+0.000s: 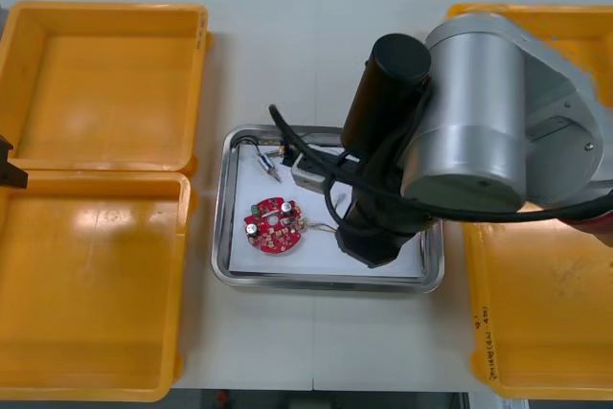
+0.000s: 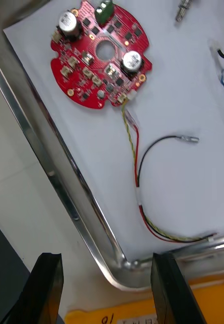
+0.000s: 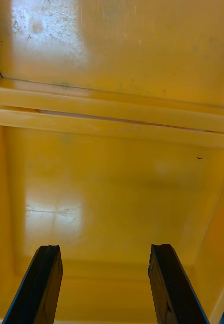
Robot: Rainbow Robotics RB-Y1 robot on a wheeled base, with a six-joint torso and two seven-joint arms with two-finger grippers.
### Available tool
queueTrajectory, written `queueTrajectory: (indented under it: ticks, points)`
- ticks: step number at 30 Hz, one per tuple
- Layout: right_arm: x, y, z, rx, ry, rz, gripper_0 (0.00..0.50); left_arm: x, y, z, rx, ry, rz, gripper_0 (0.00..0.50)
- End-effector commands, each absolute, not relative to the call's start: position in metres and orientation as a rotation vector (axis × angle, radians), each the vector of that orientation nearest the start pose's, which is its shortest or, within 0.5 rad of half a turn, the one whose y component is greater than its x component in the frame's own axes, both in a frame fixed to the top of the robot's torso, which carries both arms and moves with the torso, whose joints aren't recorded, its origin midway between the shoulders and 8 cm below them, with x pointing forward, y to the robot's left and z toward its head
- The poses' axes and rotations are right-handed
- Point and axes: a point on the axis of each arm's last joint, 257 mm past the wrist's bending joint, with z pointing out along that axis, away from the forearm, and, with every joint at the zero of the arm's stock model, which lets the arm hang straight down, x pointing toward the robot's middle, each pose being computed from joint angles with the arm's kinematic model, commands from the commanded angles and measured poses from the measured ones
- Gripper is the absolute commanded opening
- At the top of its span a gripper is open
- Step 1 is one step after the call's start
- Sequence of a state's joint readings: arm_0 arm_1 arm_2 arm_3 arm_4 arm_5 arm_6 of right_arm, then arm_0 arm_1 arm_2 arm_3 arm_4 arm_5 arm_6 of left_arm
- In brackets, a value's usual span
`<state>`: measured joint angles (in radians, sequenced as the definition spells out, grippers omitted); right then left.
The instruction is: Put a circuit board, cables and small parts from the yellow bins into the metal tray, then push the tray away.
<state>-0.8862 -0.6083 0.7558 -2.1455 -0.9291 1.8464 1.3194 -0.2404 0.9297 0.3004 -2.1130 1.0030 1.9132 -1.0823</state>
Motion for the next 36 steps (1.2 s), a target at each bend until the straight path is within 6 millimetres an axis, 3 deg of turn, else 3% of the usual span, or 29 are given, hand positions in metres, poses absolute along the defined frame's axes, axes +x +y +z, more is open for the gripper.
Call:
queueTrajectory:
  ticks: [1,17,25,36]
  points:
    - [0.354,-0.038,-0.198,-1.591,2.283,-0.123,0.500,0.376,0.397,-0.116,-0.065,2.675,0.060,0.500]
    - [0.353,-0.020,-0.251,-1.913,2.054,-0.169,0.500,0.376,0.397,-0.116,-0.065,2.675,0.060,0.500]
    - [0.358,-0.013,-0.274,-1.944,2.016,-0.241,0.500,0.376,0.397,-0.116,-0.065,2.675,0.060,0.500]
    - [0.342,-0.009,-0.290,-1.982,2.041,-0.215,0.500,0.376,0.397,-0.116,-0.065,2.675,0.060,0.500]
